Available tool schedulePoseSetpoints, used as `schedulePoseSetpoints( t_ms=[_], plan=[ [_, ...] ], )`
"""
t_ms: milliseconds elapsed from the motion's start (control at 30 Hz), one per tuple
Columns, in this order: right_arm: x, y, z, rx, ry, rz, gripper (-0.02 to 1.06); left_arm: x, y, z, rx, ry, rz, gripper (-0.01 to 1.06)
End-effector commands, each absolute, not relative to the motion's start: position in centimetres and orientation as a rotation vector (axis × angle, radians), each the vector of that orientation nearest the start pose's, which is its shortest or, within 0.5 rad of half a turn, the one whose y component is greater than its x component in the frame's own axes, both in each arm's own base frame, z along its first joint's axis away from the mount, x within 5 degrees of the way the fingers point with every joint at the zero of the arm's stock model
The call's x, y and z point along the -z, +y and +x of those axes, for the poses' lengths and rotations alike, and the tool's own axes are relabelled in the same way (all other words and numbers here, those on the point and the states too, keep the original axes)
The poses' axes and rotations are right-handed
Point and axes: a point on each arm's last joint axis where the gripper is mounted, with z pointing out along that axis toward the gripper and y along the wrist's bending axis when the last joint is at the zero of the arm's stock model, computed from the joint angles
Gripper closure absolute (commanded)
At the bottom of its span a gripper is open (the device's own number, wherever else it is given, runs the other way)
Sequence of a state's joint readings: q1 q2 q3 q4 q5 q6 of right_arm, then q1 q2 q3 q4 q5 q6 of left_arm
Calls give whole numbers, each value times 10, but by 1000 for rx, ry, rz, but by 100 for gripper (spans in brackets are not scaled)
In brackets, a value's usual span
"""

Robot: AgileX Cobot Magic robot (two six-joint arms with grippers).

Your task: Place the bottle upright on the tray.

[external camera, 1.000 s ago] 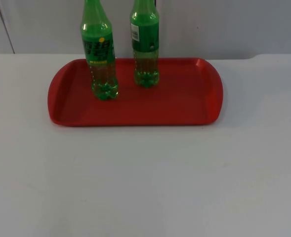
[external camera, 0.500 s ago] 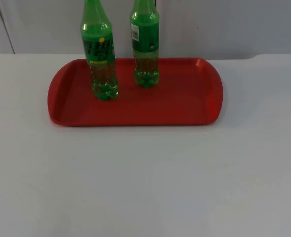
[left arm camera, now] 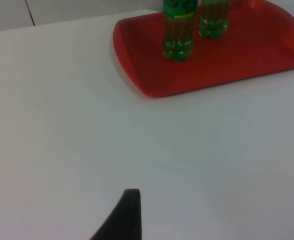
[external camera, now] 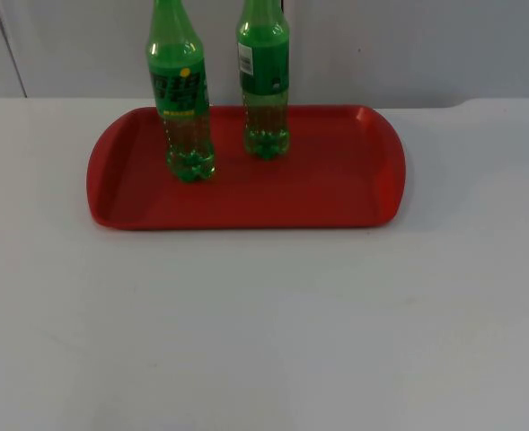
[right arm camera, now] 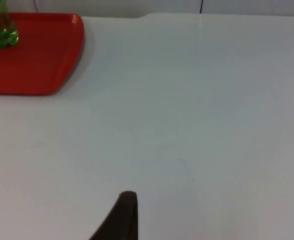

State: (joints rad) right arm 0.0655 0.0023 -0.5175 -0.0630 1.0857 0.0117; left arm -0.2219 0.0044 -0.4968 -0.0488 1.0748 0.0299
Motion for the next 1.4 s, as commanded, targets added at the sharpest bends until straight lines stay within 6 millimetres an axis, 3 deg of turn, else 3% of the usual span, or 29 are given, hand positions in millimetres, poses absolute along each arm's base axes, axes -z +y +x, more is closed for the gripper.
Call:
schedulePoseSetpoints(
  t_ms=[0, 1367],
  plan=[
    [-280, -6, -7, 51, 2046, -27, 9, -275, -2, -5, 166, 2051, 260, 0],
    [-280, -6, -7, 76, 2047, 14, 9, -275, -2, -5, 166, 2051, 260, 0]
  ],
)
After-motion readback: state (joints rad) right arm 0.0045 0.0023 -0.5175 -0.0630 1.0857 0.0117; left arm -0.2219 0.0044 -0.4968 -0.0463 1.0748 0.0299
